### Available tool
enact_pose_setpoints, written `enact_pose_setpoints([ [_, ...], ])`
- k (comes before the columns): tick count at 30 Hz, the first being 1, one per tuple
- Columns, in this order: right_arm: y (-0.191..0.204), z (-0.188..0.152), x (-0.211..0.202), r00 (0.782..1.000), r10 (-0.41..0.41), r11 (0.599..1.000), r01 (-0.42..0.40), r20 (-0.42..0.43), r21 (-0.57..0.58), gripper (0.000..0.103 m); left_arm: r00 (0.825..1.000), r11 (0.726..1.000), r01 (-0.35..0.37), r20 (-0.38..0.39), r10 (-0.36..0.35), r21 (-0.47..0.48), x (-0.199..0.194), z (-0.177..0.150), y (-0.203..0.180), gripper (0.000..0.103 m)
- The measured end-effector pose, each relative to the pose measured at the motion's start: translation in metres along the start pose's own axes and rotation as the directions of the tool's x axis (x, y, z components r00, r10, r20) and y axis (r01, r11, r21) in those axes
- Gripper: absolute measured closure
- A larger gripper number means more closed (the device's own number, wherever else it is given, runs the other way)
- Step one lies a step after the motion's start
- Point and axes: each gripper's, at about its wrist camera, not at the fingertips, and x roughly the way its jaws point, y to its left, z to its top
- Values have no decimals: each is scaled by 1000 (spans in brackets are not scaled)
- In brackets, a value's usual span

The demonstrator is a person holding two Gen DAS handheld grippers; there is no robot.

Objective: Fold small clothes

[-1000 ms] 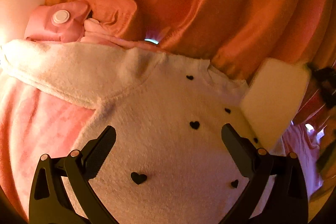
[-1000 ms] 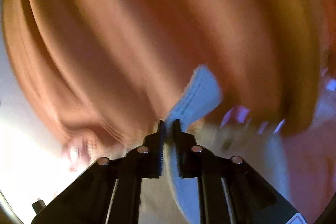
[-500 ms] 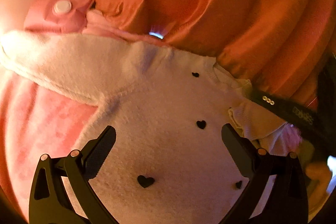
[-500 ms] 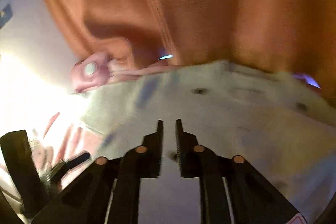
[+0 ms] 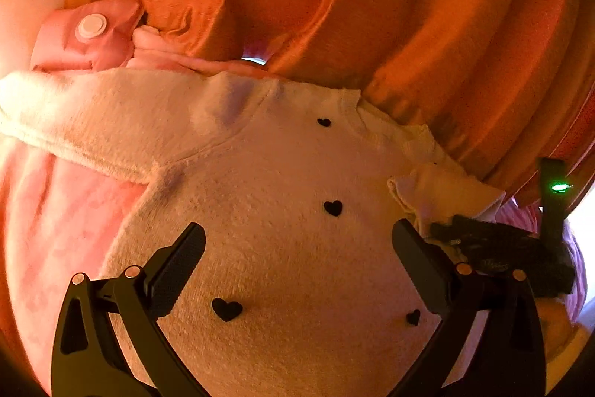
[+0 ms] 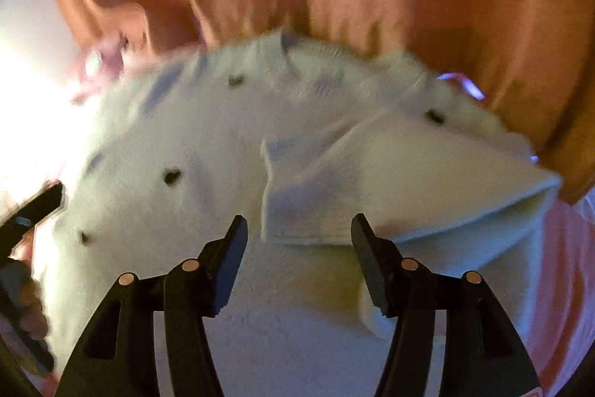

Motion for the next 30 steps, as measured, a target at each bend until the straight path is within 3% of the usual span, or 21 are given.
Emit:
enact_pose_setpoints([
  [1, 1, 1, 7, 1000, 7, 1000, -7, -11, 15, 59, 1000, 1000, 3, -2, -3, -7, -1, 1, 2, 5],
  [3, 1, 13, 12, 1000, 20, 998, -20, 0, 59, 95, 1000, 999, 18, 1, -18, -33, -4, 3, 8, 5],
  [5, 9, 31, -4, 993, 91, 989, -98, 72, 111, 95, 1000, 998, 20, 12, -20, -51, -7, 5, 13, 5],
  [7, 30, 49, -25, 970, 192, 972, -209, 148, 111, 95, 1000, 997, 21, 21, -20, -70, -9, 7, 18, 5],
  [9, 61, 67, -39, 915, 358, 923, -377, 189, 78, 94, 999, 996, 27, 20, -25, -85, -9, 8, 21, 5],
  [10, 81, 75, -35, 875, 453, 882, -468, 171, 55, 93, 999, 996, 31, 18, -30, -89, -8, 8, 21, 5],
  [11, 99, 79, -27, 854, 503, 858, -512, 132, 41, 91, 999, 995, 36, 16, -35, -94, -8, 7, 22, 5],
  [12, 110, 81, -21, 854, 509, 857, -514, 106, 26, 91, 999, 994, 44, 13, -43, -99, -7, 7, 23, 5],
  [13, 122, 80, -17, 875, 477, 878, -478, 79, -8, 91, 999, 994, 48, 11, -47, -101, -7, 7, 25, 5],
  [14, 122, 76, -22, 894, 437, 899, -436, 100, -36, 91, 999, 993, 49, 8, -49, -104, -5, 7, 26, 5],
  [15, 114, 71, -29, 896, 424, 906, -423, 133, -37, 90, 999, 993, 53, 2, -53, -107, -3, 7, 28, 5],
  [16, 98, 65, -41, 895, 413, 909, -416, 170, -20, 90, 998, 992, 54, -7, -55, -110, -1, 7, 29, 5],
  [18, 56, 50, -62, 926, 308, 945, -325, 217, 46, 87, 997, 989, 67, -29, -71, -129, 6, 9, 33, 5],
  [20, 7, 27, -80, 963, 140, 977, -172, 229, 123, 77, 993, 983, 90, -62, -101, -161, 18, 12, 38, 5],
  [23, -75, -26, -96, 979, -67, 967, 16, 194, 254, 68, 991, 974, 83, -85, -102, -211, 37, 18, 41, 5],
  [25, -110, -47, -91, 983, -88, 937, 27, 160, 348, 68, 988, 967, 95, -99, -121, -238, 51, 21, 38, 5],
  [28, -147, -67, -79, 988, -18, 877, -59, 156, 478, 68, 988, 981, 69, -126, -93, -183, 66, 20, 24, 5],
  [30, -147, -61, -71, 988, -18, 889, -55, 155, 455, 68, 992, 994, 37, -115, -49, -106, 75, 24, 15, 7],
])
